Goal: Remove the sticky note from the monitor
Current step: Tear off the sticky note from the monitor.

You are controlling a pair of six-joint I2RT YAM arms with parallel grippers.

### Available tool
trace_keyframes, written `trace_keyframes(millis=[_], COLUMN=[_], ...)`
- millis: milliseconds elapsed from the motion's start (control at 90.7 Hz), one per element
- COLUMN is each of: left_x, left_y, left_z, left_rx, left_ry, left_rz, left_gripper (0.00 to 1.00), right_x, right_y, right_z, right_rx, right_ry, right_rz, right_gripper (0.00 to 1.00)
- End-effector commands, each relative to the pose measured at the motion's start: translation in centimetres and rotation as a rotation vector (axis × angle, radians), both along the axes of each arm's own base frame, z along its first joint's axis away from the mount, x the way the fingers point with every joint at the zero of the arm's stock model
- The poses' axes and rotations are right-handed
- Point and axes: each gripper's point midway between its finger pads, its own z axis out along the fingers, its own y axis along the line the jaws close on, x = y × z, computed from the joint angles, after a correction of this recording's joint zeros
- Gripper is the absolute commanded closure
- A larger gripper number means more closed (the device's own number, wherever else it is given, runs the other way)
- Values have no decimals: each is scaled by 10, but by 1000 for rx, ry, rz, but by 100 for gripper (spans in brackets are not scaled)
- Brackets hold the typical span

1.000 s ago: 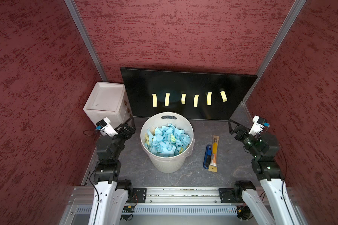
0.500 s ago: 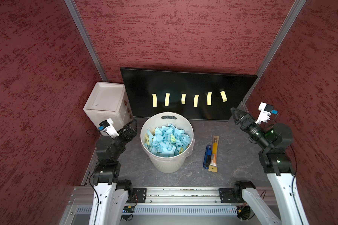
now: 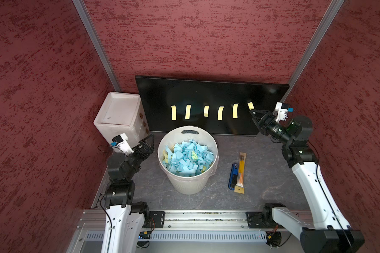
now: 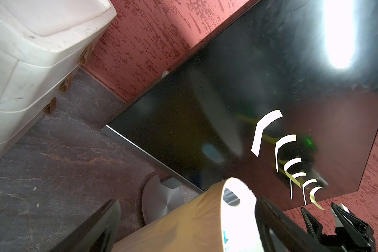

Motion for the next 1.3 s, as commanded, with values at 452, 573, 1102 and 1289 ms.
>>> trace_keyframes(millis=[452, 573, 1102, 1289], left_x=[4, 2, -3, -8], left_y=[-19, -20, -20, -22], left_z=[27, 31, 31, 36], left_rx=[-64, -65, -64, -60], left_ry=[-123, -141, -137, -156], left_rz=[-166, -171, -172, -184], left_gripper=[0, 0, 0, 0], right_x=[16, 19, 13, 4], right_y=[3, 3, -2, -5], right_z=[15, 13, 13, 14], right_rx=[7, 7, -16, -28], right_ry=[-26, -20, -25, -41], right_rz=[16, 16, -19, -38], right_gripper=[41, 46, 86, 100])
